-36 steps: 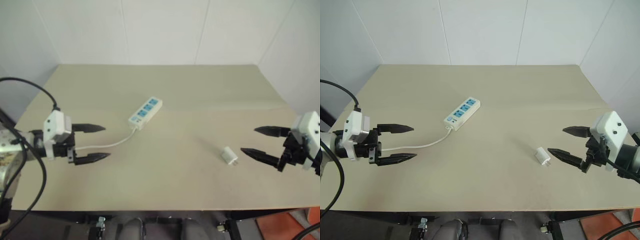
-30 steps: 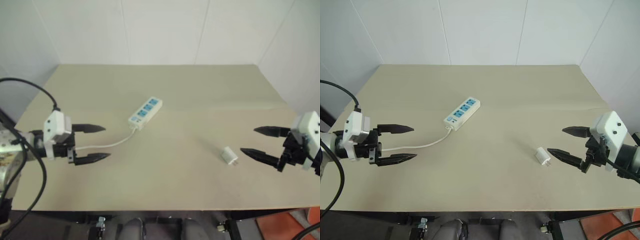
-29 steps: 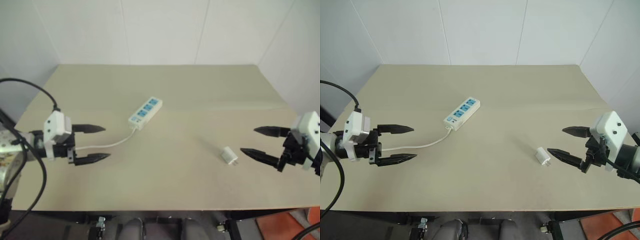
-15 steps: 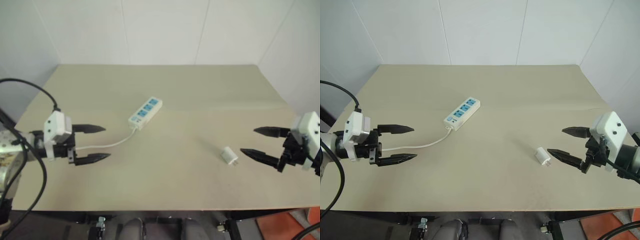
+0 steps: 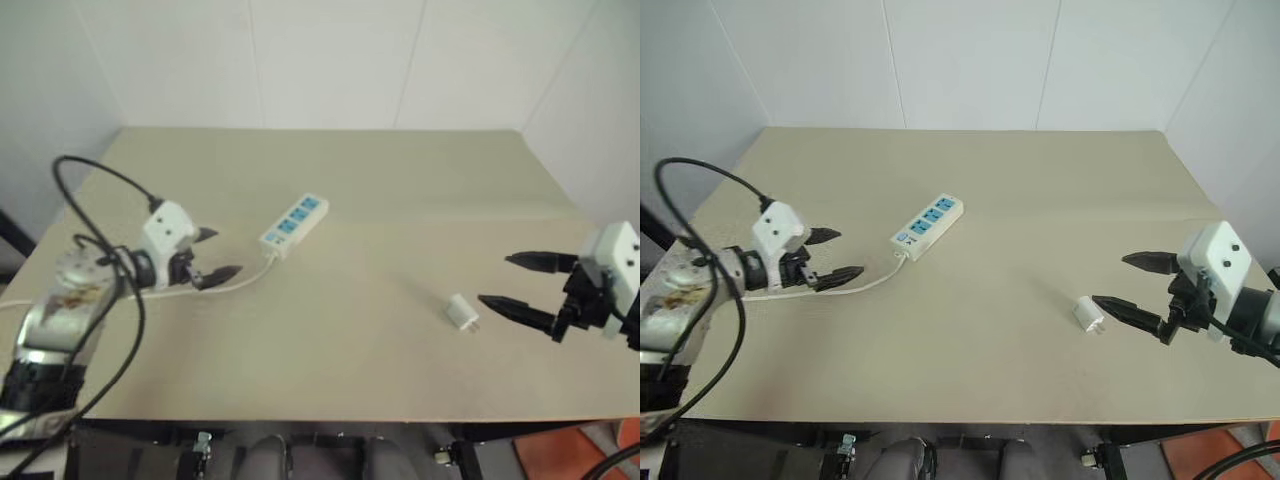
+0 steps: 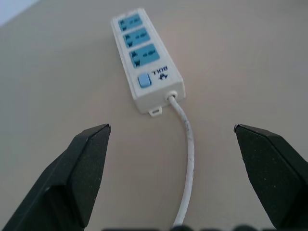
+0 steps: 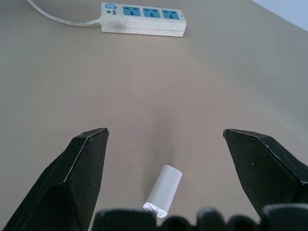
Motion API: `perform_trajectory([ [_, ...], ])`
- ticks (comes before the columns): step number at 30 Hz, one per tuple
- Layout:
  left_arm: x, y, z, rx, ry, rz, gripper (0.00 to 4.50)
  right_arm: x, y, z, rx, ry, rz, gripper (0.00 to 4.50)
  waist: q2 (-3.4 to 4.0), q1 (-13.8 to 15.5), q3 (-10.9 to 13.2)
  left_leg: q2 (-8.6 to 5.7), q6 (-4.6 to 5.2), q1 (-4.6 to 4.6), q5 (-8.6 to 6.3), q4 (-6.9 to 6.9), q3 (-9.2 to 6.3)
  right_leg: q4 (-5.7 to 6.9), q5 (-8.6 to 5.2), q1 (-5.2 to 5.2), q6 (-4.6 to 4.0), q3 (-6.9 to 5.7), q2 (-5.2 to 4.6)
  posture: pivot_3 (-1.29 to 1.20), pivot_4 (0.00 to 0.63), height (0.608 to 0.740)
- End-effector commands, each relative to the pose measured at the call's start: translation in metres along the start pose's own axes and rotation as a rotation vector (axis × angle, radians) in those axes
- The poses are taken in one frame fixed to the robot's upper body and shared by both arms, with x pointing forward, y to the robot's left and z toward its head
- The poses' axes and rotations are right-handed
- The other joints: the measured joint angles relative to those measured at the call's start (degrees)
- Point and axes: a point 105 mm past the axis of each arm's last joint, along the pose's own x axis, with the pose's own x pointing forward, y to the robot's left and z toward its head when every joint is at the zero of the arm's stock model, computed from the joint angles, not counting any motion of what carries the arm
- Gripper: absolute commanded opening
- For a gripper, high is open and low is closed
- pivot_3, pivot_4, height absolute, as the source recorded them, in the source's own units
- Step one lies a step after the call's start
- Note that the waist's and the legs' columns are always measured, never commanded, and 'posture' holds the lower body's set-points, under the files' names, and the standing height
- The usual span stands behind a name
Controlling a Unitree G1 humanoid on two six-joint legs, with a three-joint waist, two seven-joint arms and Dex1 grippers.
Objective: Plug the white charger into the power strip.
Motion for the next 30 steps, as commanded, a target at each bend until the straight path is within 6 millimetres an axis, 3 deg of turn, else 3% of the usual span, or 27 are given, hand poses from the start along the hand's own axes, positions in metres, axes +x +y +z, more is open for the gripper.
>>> perform_trajectory([
  [1, 0.023, -0.006, -0.028, -0.026, 0.142, 0.0, 4.49, 0.003, 0.003, 0.012, -0.028, -0.045, 0.0, 4.5, 0.0, -0.1, 0.0, 0.0, 0.0, 0.03, 0.0, 0.0, 0.02, 0.02, 0.0, 0.02, 0.0, 0.01, 0.0, 0.0, 0.15, 0.74],
  [7, 0.064, -0.016, -0.039, -0.097, 0.159, -0.012, 4.49, 0.006, 0.004, 0.016, -0.024, -0.069, 0.0, 4.5, -0.01, 0.3, 0.0, -0.02, 0.0, 0.01, 0.0, 0.03, 0.02, 0.04, 0.0, 0.01, 0.0, 0.01, 0.0, 0.0, 0.15, 0.74],
  [10, 0.075, -0.014, -0.037, -0.101, 0.144, 0.012, 3.58, 0.006, 0.006, 0.018, -0.024, -0.076, 0.002, 4.5, -0.02, 0.9, 0.0, -0.03, 0.0, 0.04, 0.0, 0.06, 0.02, 0.05, 0.0, 0.06, 0.0, -0.01, -0.01, 0.0, 0.15, 0.74],
  [13, 0.074, -0.015, -0.035, -0.1, 0.131, -0.009, 2.57, 0.006, 0.007, 0.018, -0.024, -0.075, 0.004, 4.5, -0.02, 0.9, 0.0, -0.02, 0.0, 0.04, 0.0, 0.05, 0.02, 0.05, 0.0, 0.04, 0.0, 0.01, -0.01, 0.0, 0.15, 0.74],
  [21, 0.049, -0.021, -0.04, -0.113, 0.091, -0.04, 0.02, 0.005, 0.008, 0.017, -0.024, -0.07, 0.012, 4.5, -0.01, -0.3, 0.0, 0.06, 0.0, 0.06, 0.0, 0.04, 0.03, 0.08, 0.0, 0.02, 0.0, 0.08, -0.01, 0.0, 0.15, 0.74],
  [25, 0.022, -0.041, -0.04, -0.103, 0.056, -0.175, 0.02, 0.006, 0.008, 0.017, -0.023, -0.07, 0.018, 4.5, 0.0, -0.8, 0.0, 0.1, 0.0, 0.07, 0.0, -0.05, 0.07, 0.08, 0.0, -0.04, 0.0, 0.17, -0.01, 0.0, 0.15, 0.74],
  [30, -0.02, -0.064, -0.064, -0.007, 0.112, -0.332, 0.02, 0.007, 0.008, 0.016, -0.021, -0.066, 0.029, 4.5, 0.01, -0.5, 0.0, 0.17, -0.01, 0.1, 0.0, -0.08, 0.09, 0.03, 0.0, -0.03, -0.02, 0.18, -0.03, 0.0, 0.15, 0.74],
])
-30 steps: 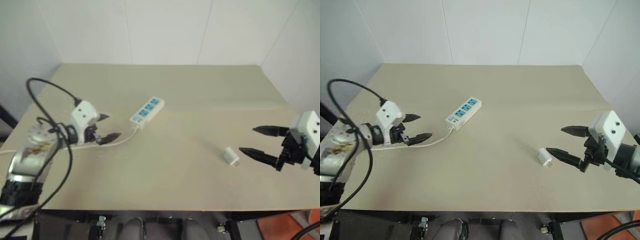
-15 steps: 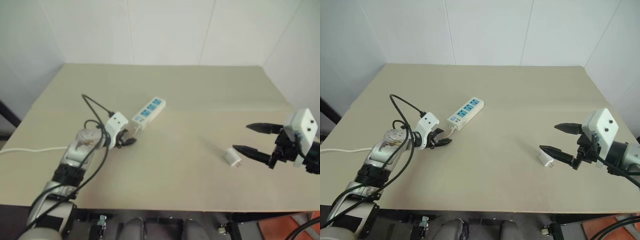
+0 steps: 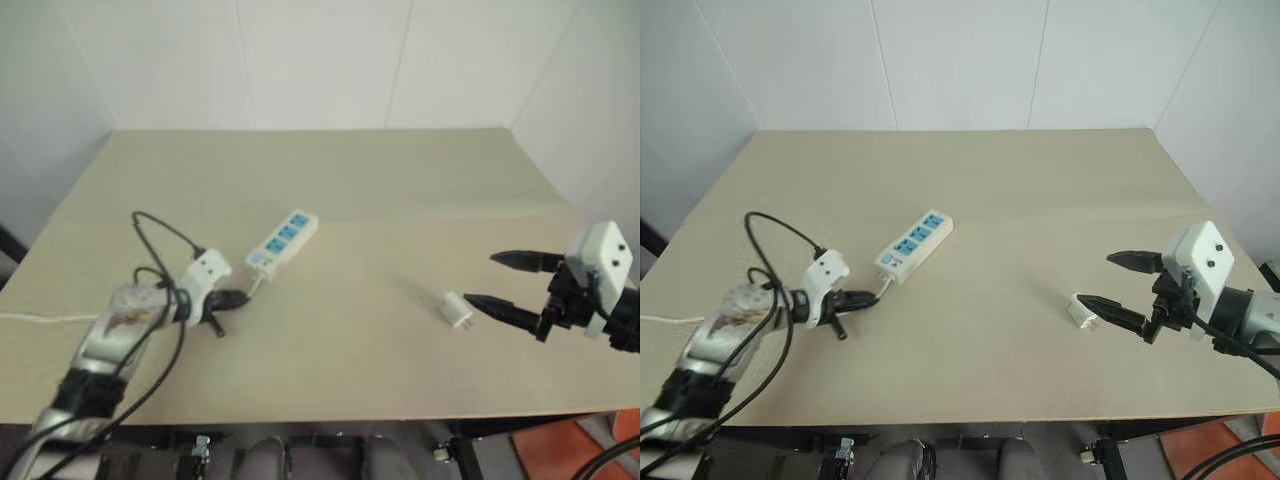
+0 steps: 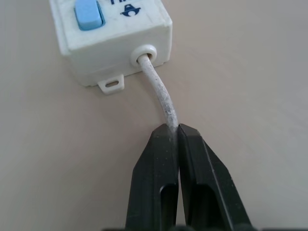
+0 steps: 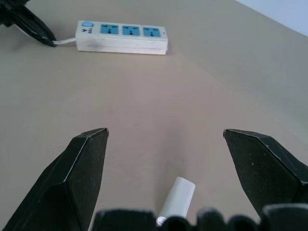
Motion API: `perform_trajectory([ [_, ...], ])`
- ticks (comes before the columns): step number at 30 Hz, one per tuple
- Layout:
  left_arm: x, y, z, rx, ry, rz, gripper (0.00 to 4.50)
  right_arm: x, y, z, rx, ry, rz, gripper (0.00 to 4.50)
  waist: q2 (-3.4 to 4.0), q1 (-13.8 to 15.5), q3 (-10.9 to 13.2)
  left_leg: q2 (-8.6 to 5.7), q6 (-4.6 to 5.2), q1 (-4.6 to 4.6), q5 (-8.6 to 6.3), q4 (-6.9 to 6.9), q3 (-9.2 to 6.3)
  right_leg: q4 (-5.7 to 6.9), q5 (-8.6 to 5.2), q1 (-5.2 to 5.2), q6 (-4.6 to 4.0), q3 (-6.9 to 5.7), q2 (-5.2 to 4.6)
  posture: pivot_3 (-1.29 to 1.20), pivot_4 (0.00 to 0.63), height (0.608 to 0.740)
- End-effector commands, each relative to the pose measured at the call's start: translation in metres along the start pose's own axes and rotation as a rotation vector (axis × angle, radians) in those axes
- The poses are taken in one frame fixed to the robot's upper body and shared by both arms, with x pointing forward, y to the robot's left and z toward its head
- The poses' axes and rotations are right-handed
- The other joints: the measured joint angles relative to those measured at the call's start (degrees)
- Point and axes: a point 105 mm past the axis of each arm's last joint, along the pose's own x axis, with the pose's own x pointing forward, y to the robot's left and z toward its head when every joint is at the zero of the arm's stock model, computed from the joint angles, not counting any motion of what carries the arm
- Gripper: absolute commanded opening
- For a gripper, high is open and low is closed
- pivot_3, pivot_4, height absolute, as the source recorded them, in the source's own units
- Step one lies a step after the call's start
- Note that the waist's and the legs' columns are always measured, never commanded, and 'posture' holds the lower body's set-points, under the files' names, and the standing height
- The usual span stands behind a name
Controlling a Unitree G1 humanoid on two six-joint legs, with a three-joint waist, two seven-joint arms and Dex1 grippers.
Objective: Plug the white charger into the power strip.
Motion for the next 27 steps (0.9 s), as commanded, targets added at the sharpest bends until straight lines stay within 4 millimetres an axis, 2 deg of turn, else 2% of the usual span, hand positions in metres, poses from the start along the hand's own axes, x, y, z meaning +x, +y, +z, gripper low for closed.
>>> perform_trajectory([
  [1, -0.018, -0.01, -0.008, 0.102, 0.036, -0.054, 0.02, -0.002, -0.001, 0.01, -0.036, -0.021, 0.005, 4.5, 0.03, 0.3, 0.0, 0.0, 0.0, 0.0, 0.0, 0.0, 0.0, -0.01, 0.0, -0.01, -0.01, 0.0, -0.02, 0.0, 0.15, 0.74],
  [3, -0.021, -0.002, -0.016, 0.141, 0.06, 0.005, 0.02, 0.0, -0.001, 0.009, -0.035, -0.022, 0.008, 4.5, 0.05, 0.7, 0.0, -0.01, 0.0, 0.04, 0.0, 0.0, 0.0, -0.01, 0.0, 0.04, -0.01, -0.02, -0.07, 0.0, 0.15, 0.74],
  [5, -0.022, 0.002, -0.011, 0.148, 0.033, 0.022, 0.62, 0.001, -0.001, 0.009, -0.035, -0.026, 0.015, 4.5, 0.05, 1.0, 0.0, -0.03, 0.0, 0.06, 0.0, 0.0, 0.0, -0.02, 0.0, 0.07, -0.01, -0.04, -0.11, 0.0, 0.15, 0.74],
  [6, -0.023, 0.002, -0.007, 0.149, 0.015, 0.015, 0.75, 0.002, -0.001, 0.01, -0.035, -0.027, 0.017, 4.5, 0.05, 1.1, 0.0, -0.03, 0.0, 0.03, 0.0, 0.0, 0.0, -0.03, 0.0, 0.06, -0.01, -0.04, -0.1, 0.0, 0.15, 0.74],
  [12, -0.045, -0.016, 0.027, 0.15, -0.189, -0.176, 2.67, 0.001, -0.002, 0.01, -0.035, -0.027, 0.011, 4.5, 0.05, 1.0, 0.0, -0.03, 0.0, -0.17, 0.0, -0.01, 0.03, -0.11, 0.0, -0.12, -0.01, -0.07, -0.09, 0.0, 0.15, 0.74],
  [16, -0.041, -0.006, 0.048, 0.14, -0.303, -0.138, 3.89, 0.002, -0.001, 0.009, -0.028, -0.034, 0.004, 4.5, 0.05, 1.2, 0.0, -0.04, 0.0, -0.08, 0.0, 0.01, 0.02, -0.08, 0.01, -0.01, -0.01, -0.09, -0.09, 0.0, 0.15, 0.74],
  [18, -0.03, 0.003, 0.058, 0.15, -0.391, -0.052, 4.47, 0.002, 0.0, 0.01, -0.025, -0.041, 0.002, 4.5, 0.05, 1.2, 0.0, -0.05, 0.0, -0.03, 0.0, 0.01, 0.03, -0.09, 0.01, 0.05, -0.01, -0.09, -0.08, 0.0, 0.15, 0.74],
  [21, -0.013, 0.012, 0.075, 0.167, -0.531, 0.077, 4.47, 0.003, 0.0, 0.011, -0.023, -0.048, -0.001, 4.5, 0.03, 1.5, 0.0, -0.1, 0.0, -0.05, 0.0, 0.03, 0.04, -0.11, 0.03, 0.05, 0.03, -0.08, -0.1, 0.0, 0.15, 0.74],
  [27, 0.02, 0.009, 0.064, 0.217, -0.544, 0.065, 4.47, 0.003, 0.0, 0.015, -0.026, -0.06, -0.009, 4.5, -0.03, 1.2, 0.0, -0.1, 0.0, -0.06, 0.0, 0.04, 0.09, -0.07, 0.05, 0.0, 0.02, -0.06, -0.04, 0.0, 0.15, 0.74],
])
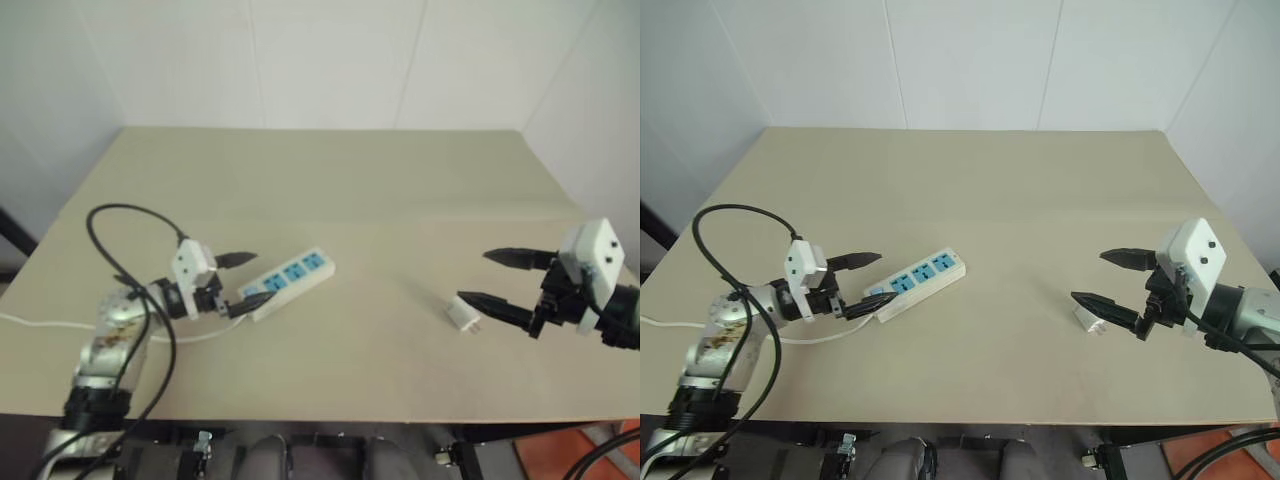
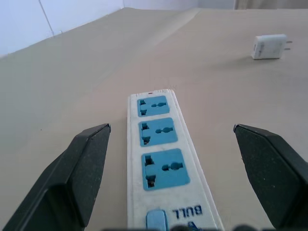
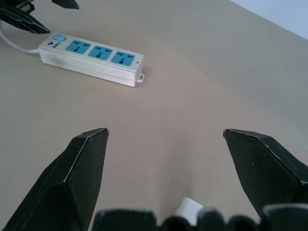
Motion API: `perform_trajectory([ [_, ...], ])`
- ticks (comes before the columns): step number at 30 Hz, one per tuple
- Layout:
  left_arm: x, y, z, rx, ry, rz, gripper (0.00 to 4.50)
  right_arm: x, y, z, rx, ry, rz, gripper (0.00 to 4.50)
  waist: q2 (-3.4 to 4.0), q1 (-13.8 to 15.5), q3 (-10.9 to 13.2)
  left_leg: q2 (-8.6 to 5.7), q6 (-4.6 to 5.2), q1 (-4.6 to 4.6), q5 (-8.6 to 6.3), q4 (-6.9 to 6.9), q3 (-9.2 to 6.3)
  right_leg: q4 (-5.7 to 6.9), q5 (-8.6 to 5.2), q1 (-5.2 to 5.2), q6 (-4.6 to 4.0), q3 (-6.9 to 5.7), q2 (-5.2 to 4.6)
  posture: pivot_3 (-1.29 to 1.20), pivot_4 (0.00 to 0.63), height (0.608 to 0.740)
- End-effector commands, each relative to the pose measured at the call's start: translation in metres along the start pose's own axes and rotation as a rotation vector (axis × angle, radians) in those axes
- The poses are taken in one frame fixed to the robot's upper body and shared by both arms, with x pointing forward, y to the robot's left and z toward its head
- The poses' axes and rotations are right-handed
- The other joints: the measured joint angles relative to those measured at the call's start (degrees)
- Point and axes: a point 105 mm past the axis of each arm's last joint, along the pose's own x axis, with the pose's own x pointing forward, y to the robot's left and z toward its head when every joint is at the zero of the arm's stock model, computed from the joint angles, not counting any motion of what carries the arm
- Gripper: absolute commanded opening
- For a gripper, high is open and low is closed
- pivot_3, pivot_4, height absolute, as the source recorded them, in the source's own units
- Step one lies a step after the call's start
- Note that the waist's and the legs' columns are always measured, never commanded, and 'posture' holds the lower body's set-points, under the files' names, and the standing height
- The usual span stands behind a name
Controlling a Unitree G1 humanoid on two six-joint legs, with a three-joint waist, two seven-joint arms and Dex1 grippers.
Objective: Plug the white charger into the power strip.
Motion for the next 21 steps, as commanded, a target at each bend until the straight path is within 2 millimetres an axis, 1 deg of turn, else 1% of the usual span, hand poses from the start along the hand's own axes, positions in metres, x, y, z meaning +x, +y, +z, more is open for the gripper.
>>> perform_trajectory([
  [1, 0.004, 0.001, -0.009, 0.051, 0.017, -0.007, 4.47, -0.003, -0.001, 0.013, -0.035, -0.034, -0.017, 4.5, 0.0, -0.1, 0.0, 0.0, 0.0, 0.02, 0.0, 0.0, 0.01, 0.0, 0.0, 0.02, 0.0, 0.0, 0.0, 0.0, 0.15, 0.74],
  [11, -0.008, 0.001, -0.04, -0.007, 0.095, 0.011, 4.47, -0.005, 0.002, 0.017, -0.033, -0.047, -0.023, 4.5, 0.0, 0.0, 0.0, 0.01, 0.0, 0.01, 0.0, 0.0, 0.01, -0.01, 0.0, 0.01, 0.0, 0.0, 0.0, 0.0, 0.15, 0.74],
  [21, 0.0, -0.008, -0.056, -0.056, 0.116, 0.003, 4.47, -0.004, 0.001, 0.022, -0.033, -0.062, -0.017, 4.5, 0.0, 0.1, 0.0, 0.02, 0.0, 0.01, 0.0, 0.0, 0.0, -0.01, 0.0, 0.01, 0.0, 0.0, 0.0, 0.0, 0.15, 0.74],
])
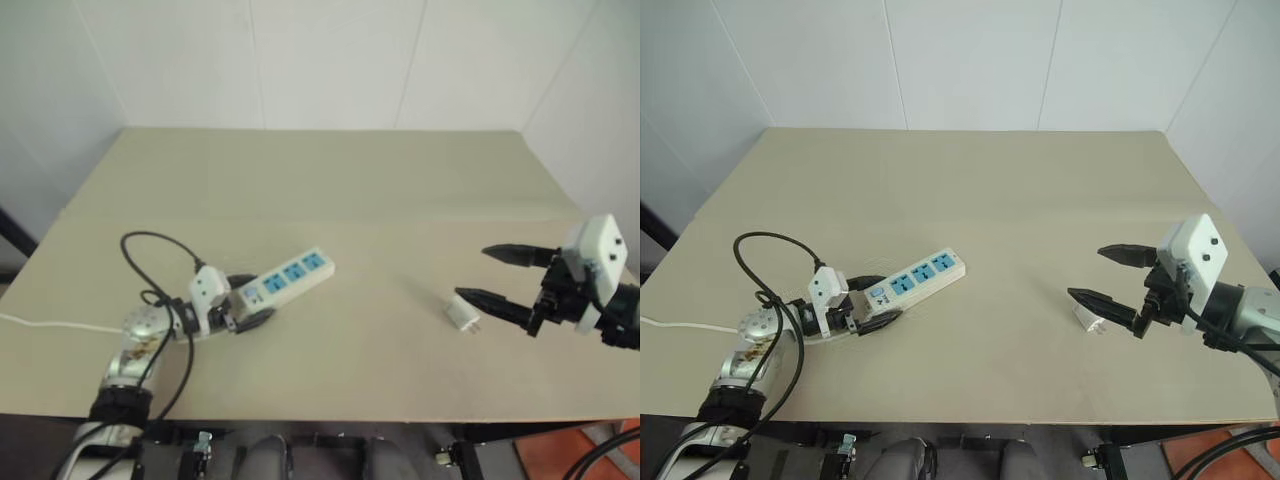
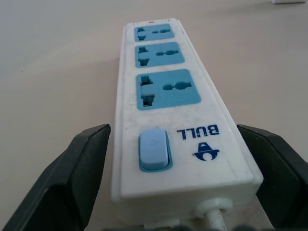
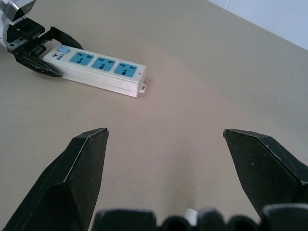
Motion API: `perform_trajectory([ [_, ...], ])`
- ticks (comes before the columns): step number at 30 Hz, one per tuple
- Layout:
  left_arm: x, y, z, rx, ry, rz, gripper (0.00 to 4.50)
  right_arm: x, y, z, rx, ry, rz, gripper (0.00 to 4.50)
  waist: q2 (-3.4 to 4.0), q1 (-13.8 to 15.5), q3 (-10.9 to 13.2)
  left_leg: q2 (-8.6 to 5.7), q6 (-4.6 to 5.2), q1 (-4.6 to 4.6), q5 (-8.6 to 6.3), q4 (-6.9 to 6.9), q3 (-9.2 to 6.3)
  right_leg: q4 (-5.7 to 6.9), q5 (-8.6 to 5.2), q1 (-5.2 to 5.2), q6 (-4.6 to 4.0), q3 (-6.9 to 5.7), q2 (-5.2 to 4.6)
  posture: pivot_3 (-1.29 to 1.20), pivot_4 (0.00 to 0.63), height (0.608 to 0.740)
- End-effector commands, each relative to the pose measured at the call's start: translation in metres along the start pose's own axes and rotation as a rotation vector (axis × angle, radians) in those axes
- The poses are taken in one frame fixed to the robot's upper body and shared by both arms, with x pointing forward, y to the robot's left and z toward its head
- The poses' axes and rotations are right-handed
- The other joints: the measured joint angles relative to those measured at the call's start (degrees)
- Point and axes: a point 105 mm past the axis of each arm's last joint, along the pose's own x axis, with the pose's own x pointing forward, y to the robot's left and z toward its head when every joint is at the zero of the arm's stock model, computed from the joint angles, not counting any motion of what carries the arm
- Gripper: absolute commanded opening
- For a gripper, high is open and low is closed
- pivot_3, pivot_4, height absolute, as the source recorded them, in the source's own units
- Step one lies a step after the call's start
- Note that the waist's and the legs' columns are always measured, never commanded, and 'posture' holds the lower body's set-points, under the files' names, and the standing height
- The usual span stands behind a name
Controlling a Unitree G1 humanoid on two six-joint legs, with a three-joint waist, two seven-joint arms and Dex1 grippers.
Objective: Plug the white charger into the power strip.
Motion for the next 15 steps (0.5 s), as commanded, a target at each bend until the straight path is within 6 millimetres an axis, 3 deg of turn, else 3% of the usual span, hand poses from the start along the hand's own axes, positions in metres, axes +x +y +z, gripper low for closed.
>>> perform_trajectory([
  [1, 0.006, -0.002, 0.0, 0.018, -0.006, -0.008, 4.47, -0.004, -0.002, 0.016, -0.041, -0.038, -0.012, 4.5, 0.0, 0.1, 0.0, 0.0, 0.0, 0.0, 0.0, 0.0, 0.0, 0.0, 0.0, 0.0, 0.0, 0.0, 0.0, 0.0, 0.15, 0.74],
  [8, 0.017, -0.009, -0.006, -0.003, -0.005, -0.029, 4.47, -0.004, 0.0, 0.018, -0.045, -0.043, -0.007, 4.5, 0.09, 0.5, -0.1, -0.01, 0.0, 0.06, 0.0, 0.0, 0.0, 0.01, 0.0, 0.07, 0.0, 0.0, -0.02, 0.0, 0.15, 0.74],
  [12, 0.017, -0.009, -0.006, -0.009, -0.02, -0.026, 3.37, -0.005, 0.0, 0.018, -0.043, -0.04, -0.006, 4.5, 0.11, 0.5, -0.1, -0.02, 0.0, 0.05, 0.0, 0.0, 0.0, -0.01, 0.0, 0.08, 0.01, -0.01, -0.05, 0.0, 0.15, 0.74],
  [15, 0.018, -0.009, -0.003, -0.006, -0.038, -0.033, 3.34, -0.005, 0.0, 0.017, -0.04, -0.033, -0.008, 4.5, 0.19, 0.5, -0.1, -0.02, 0.0, 0.07, 0.0, 0.0, 0.0, 0.01, 0.0, 0.08, 0.01, -0.01, -0.04, 0.0, 0.15, 0.74],
])
